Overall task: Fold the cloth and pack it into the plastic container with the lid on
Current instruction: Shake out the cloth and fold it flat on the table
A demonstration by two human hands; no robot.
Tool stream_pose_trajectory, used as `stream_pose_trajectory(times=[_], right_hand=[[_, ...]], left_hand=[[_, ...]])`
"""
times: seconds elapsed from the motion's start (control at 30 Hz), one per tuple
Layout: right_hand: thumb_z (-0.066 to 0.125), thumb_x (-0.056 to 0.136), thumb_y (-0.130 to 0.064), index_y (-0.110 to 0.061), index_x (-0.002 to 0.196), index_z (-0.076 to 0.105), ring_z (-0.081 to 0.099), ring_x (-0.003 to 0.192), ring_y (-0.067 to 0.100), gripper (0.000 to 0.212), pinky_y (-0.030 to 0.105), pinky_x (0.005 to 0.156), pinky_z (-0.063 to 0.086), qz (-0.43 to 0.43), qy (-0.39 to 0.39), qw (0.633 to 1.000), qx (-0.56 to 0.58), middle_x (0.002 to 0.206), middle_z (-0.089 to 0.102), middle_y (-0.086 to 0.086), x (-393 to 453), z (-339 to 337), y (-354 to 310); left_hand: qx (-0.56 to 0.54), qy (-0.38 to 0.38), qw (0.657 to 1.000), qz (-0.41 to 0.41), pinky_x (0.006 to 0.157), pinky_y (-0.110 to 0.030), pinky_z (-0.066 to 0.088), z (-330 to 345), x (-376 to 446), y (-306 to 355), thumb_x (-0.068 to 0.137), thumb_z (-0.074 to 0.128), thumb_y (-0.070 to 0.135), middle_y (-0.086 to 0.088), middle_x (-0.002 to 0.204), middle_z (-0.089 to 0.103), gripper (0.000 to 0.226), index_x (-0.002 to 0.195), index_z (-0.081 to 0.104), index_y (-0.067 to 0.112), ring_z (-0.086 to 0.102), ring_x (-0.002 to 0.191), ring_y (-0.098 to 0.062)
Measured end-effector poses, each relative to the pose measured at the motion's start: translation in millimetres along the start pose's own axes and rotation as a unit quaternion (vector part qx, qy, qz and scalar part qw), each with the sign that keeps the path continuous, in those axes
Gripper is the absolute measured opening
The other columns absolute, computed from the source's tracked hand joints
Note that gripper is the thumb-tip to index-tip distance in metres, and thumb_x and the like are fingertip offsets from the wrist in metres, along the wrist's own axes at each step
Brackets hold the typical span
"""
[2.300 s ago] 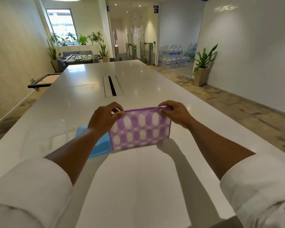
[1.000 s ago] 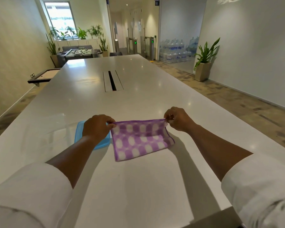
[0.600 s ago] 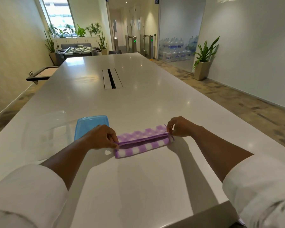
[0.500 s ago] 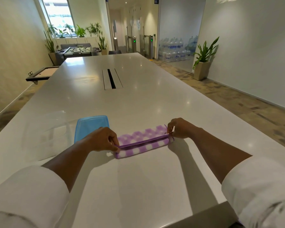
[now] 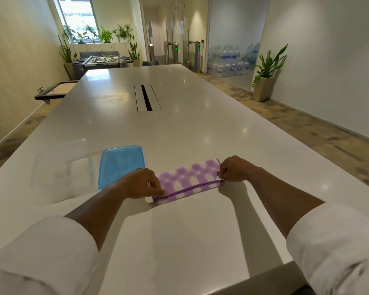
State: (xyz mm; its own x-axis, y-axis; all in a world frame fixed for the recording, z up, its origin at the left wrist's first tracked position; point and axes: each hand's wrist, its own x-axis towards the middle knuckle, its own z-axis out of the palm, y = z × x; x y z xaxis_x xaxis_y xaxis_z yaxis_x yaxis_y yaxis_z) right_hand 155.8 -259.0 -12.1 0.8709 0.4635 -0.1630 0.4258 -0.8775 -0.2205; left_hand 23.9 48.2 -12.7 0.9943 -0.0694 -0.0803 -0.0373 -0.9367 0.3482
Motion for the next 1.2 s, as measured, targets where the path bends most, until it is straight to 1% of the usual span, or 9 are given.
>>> stream_pose_trajectory(times=[0.1, 0.2, 0.4, 0.57, 0.7, 0.83, 1.03, 1.13, 1.2], right_hand=[[0.063, 0.081, -0.025, -0.015, 0.085, 0.073, 0.061, 0.098, 0.024, 0.014, 0.034, 0.083, 0.050, -0.005, 0.061, 0.997, 0.041, 0.104, 0.065, 0.004, 1, -4, -10], [0.064, 0.076, -0.022, -0.014, 0.085, 0.074, 0.059, 0.101, 0.027, 0.016, 0.035, 0.084, 0.051, -0.039, 0.126, 0.990, 0.055, 0.103, 0.065, 0.007, 5, -4, -23], [0.056, 0.091, -0.033, -0.018, 0.119, 0.064, 0.041, 0.131, 0.022, 0.033, 0.042, 0.105, 0.040, -0.105, 0.127, 0.986, 0.021, 0.136, 0.056, 0.001, 23, 15, -49], [0.038, 0.099, -0.034, -0.010, 0.137, 0.051, 0.027, 0.145, 0.023, 0.047, 0.038, 0.118, 0.024, -0.123, 0.115, 0.986, -0.005, 0.151, 0.044, 0.007, 35, 44, -61], [0.025, 0.100, -0.036, -0.011, 0.139, 0.048, 0.024, 0.147, 0.025, 0.052, 0.045, 0.118, 0.023, -0.113, 0.097, 0.989, -0.023, 0.152, 0.042, 0.009, 38, 61, -56], [0.001, 0.091, -0.048, -0.013, 0.147, 0.037, 0.021, 0.148, 0.026, 0.075, 0.045, 0.121, 0.017, -0.119, 0.088, 0.989, -0.023, 0.156, 0.034, 0.009, 31, 75, -50], [-0.004, 0.092, -0.046, -0.016, 0.154, 0.020, 0.006, 0.152, 0.021, 0.073, 0.042, 0.123, 0.005, -0.105, 0.085, 0.990, -0.025, 0.163, 0.016, 0.004, 23, 85, -49], [0.006, 0.100, -0.042, -0.016, 0.155, 0.016, 0.002, 0.152, 0.021, 0.061, 0.042, 0.123, 0.001, -0.094, 0.056, 0.994, -0.026, 0.164, 0.012, 0.005, 27, 82, -50], [0.016, 0.104, -0.038, -0.016, 0.153, 0.021, 0.006, 0.152, 0.023, 0.055, 0.044, 0.123, 0.004, -0.093, 0.036, 0.995, -0.029, 0.163, 0.016, 0.007, 30, 76, -52]], left_hand=[[0.007, 0.104, 0.994, 0.024, 0.072, -0.025, 0.042, 5, 8, 8, 0.072, 0.064, 0.070, 0.015, 0.086, 0.060, 0.040, 0.084, 0.073, 0.033, 0.054, 0.083, -0.004], [-0.002, 0.159, 0.986, 0.047, 0.080, -0.030, 0.047, 12, 20, 26, 0.087, 0.061, 0.052, 0.013, 0.098, 0.061, 0.021, 0.096, 0.070, 0.035, 0.053, 0.095, -0.007], [-0.011, 0.179, 0.982, 0.061, 0.100, -0.036, 0.044, 39, 43, 55, 0.099, 0.045, 0.034, 0.007, 0.135, 0.058, 0.033, 0.130, 0.057, 0.029, 0.051, 0.125, -0.016], [-0.003, 0.168, 0.984, 0.054, 0.113, -0.036, 0.035, 65, 55, 70, 0.103, 0.034, 0.028, -0.004, 0.144, 0.052, 0.042, 0.141, 0.048, 0.017, 0.047, 0.133, -0.021], [0.019, 0.140, 0.990, 0.018, 0.119, -0.041, 0.027, 87, 57, 66, 0.104, 0.021, 0.034, -0.002, 0.153, 0.042, 0.049, 0.148, 0.037, 0.019, 0.037, 0.142, -0.019], [0.037, 0.123, 0.992, -0.004, 0.123, -0.040, 0.017, 93, 56, 69, 0.105, 0.018, 0.039, -0.001, 0.161, 0.026, 0.054, 0.155, 0.024, 0.018, 0.023, 0.149, -0.016], [0.087, 0.105, 0.991, -0.006, 0.124, -0.040, 0.013, 99, 55, 67, 0.105, 0.014, 0.042, 0.001, 0.164, 0.018, 0.057, 0.156, 0.017, 0.018, 0.015, 0.151, -0.015], [0.107, 0.097, 0.990, -0.005, 0.124, -0.041, 0.014, 101, 58, 64, 0.104, 0.012, 0.043, 0.001, 0.164, 0.017, 0.058, 0.156, 0.016, 0.019, 0.015, 0.151, -0.015], [0.106, 0.096, 0.990, -0.007, 0.124, -0.041, 0.014, 102, 59, 63, 0.104, 0.010, 0.044, 0.002, 0.164, 0.018, 0.058, 0.156, 0.016, 0.020, 0.015, 0.151, -0.015]])
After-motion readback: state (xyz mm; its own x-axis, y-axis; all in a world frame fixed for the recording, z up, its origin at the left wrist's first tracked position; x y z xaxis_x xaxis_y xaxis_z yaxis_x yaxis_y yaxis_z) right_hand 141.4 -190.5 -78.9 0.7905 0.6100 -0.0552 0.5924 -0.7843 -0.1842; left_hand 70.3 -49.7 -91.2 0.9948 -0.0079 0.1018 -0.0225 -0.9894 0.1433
